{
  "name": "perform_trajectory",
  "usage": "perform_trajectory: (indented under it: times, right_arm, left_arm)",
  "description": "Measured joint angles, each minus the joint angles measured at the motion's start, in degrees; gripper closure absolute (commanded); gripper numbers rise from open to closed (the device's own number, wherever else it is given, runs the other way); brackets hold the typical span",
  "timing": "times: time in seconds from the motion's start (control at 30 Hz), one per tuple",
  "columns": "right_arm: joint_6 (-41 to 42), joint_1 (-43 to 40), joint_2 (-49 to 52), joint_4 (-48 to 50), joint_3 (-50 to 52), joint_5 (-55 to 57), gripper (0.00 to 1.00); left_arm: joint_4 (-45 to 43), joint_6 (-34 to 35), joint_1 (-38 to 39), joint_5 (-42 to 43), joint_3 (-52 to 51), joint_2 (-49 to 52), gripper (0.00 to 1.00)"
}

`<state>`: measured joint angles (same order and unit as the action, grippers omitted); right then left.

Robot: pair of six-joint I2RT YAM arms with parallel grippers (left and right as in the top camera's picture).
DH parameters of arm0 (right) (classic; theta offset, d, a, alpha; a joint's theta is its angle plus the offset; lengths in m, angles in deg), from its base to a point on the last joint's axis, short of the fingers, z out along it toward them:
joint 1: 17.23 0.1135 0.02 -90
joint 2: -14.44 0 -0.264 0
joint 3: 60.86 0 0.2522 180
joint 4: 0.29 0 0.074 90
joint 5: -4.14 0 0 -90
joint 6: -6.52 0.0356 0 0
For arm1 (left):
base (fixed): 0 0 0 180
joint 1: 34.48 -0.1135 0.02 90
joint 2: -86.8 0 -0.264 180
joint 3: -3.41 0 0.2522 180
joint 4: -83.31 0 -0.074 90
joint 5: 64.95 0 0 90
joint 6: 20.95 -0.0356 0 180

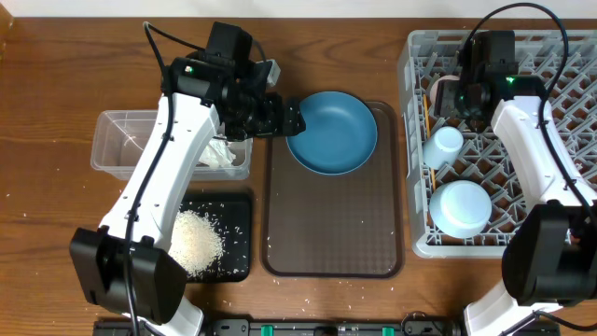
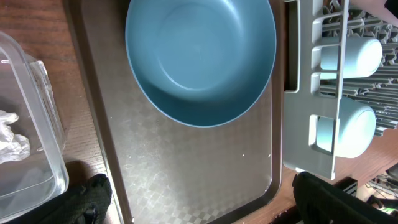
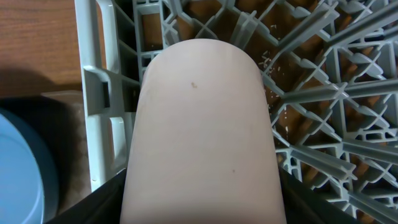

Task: Sort waste into correct bins and load items into the dishwasher rack
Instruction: 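Carry the pink cup right and lower it into the dish rack, then push the pink cup down into the rack slot and open the right gripper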

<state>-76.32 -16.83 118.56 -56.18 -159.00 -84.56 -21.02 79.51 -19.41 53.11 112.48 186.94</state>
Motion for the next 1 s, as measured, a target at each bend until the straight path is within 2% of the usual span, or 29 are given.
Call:
perform_trajectory:
  times: [0.3,1.0]
  right_arm:
    - [-0.44,0.00,-0.48,0.81,0.00,-0.44,0.55]
    - [-1.11,0.20,-1.01,0.61,0.00,-5.35,0.54]
  left_arm:
    - [0.00,0.00,0.00,0.00,0.00,0.00,0.04]
    - [0.00,0.00,0.00,0.00,0.00,0.00,0.04]
